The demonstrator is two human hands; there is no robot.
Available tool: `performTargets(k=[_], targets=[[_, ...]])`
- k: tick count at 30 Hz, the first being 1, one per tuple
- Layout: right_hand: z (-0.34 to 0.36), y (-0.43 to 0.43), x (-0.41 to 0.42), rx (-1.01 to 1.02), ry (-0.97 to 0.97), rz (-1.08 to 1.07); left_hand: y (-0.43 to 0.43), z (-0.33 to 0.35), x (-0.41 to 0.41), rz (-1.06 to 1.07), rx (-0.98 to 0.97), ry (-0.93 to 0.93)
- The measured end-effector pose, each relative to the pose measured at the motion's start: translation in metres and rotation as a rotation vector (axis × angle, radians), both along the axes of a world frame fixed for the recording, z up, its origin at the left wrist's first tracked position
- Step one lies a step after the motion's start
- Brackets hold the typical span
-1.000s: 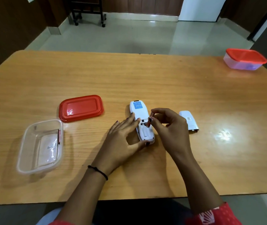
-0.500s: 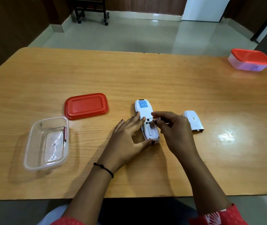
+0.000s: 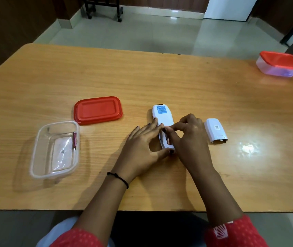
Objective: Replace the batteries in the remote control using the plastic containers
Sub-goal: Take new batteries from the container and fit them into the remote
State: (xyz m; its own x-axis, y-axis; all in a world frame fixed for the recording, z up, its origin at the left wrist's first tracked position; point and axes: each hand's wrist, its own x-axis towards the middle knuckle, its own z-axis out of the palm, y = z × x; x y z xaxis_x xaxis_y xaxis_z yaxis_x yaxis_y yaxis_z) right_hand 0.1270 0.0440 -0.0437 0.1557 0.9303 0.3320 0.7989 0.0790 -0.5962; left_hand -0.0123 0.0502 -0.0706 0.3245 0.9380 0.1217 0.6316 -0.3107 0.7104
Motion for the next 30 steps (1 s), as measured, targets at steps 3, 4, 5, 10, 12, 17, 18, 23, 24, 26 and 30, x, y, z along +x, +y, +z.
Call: performTargets(k=[3,4,5,10,12,17,18,23,24,26,30], targets=[[0.005,-0.006,-0.005,-0.064,-0.150,-0.010,-0.001,0.002,0.000,-0.005,0.001,0.000],[0.006,-0.008,-0.007,-0.085,-0.179,-0.008,-0.001,0.003,0.001,-0.010,0.000,0.007],[0.008,-0.010,-0.009,-0.105,-0.193,-0.009,-0.001,0.003,0.001,-0.012,-0.004,0.019],[0.004,-0.015,-0.005,-0.122,-0.185,0.018,-0.001,0.003,0.001,-0.012,-0.038,0.044],[-0.002,-0.016,-0.001,-0.114,-0.054,0.014,-0.002,0.003,0.001,0.000,-0.030,0.015],[0.006,-0.014,0.009,0.004,0.530,-0.129,-0.005,0.011,-0.002,-0.004,-0.030,-0.055],[0.008,-0.012,0.011,0.022,0.574,-0.148,-0.007,0.015,-0.004,-0.007,-0.020,-0.088],[0.012,-0.012,-0.011,0.031,0.626,-0.115,-0.014,0.039,-0.037,0.163,0.212,-0.152],[0.011,-0.012,-0.020,0.036,0.598,-0.076,-0.015,0.045,-0.048,0.244,0.287,-0.146],[0.010,-0.016,-0.043,0.045,0.514,0.033,-0.020,0.055,-0.075,0.422,0.405,-0.120],[0.013,-0.030,-0.094,0.033,0.364,0.251,-0.035,0.065,-0.134,0.754,0.350,-0.142]])
